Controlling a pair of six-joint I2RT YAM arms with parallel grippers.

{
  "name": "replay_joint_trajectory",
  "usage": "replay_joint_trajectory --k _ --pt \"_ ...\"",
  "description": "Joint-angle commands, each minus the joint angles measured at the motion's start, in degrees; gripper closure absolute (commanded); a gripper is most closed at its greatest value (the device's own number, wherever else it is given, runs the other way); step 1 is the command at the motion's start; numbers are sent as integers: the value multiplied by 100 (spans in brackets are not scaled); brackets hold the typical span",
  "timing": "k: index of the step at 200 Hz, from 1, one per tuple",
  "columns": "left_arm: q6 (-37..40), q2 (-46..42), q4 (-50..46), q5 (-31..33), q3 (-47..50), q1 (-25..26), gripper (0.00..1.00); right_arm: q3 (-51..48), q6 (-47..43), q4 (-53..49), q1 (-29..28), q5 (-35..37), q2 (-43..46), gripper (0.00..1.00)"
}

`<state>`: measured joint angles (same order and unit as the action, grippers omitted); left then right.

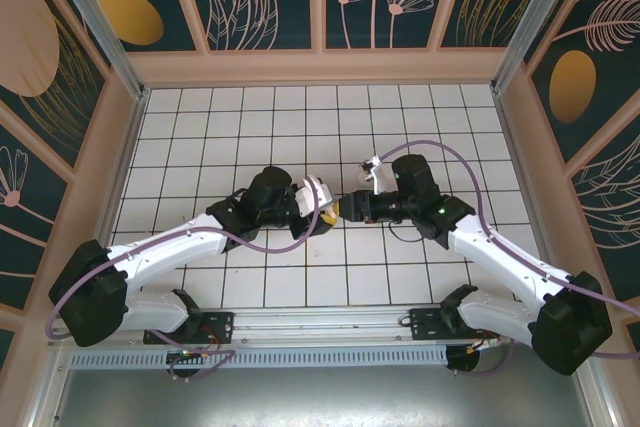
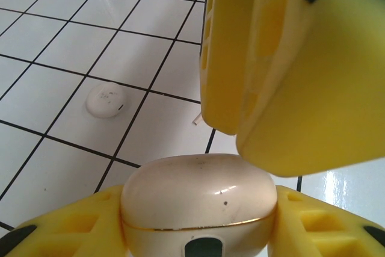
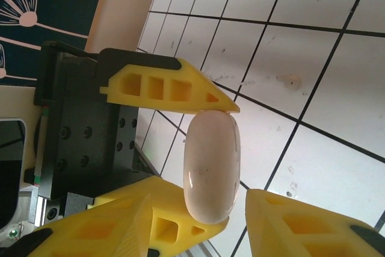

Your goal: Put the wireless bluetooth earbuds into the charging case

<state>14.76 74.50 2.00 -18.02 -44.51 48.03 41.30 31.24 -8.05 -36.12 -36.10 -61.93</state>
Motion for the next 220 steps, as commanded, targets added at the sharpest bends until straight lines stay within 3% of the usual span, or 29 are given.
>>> replay_joint_trajectory --k 1,62,104,166,220 --pt "-74 -42 253 -174 -24 35 56 -19 57 248 -65 -38 -86 55" --pt "-183 1 392 -262 -60 32 56 2 57 335 -194 23 -258 58" --pt "-228 47 450 -282 -128 37 57 13 13 253 -220 41 -262 69" --pt "-204 36 442 -274 -216 37 56 57 -22 184 -244 75 -308 76" --pt "-245 30 392 -246 -252 39 46 74 -100 180 -255 290 -226 82"
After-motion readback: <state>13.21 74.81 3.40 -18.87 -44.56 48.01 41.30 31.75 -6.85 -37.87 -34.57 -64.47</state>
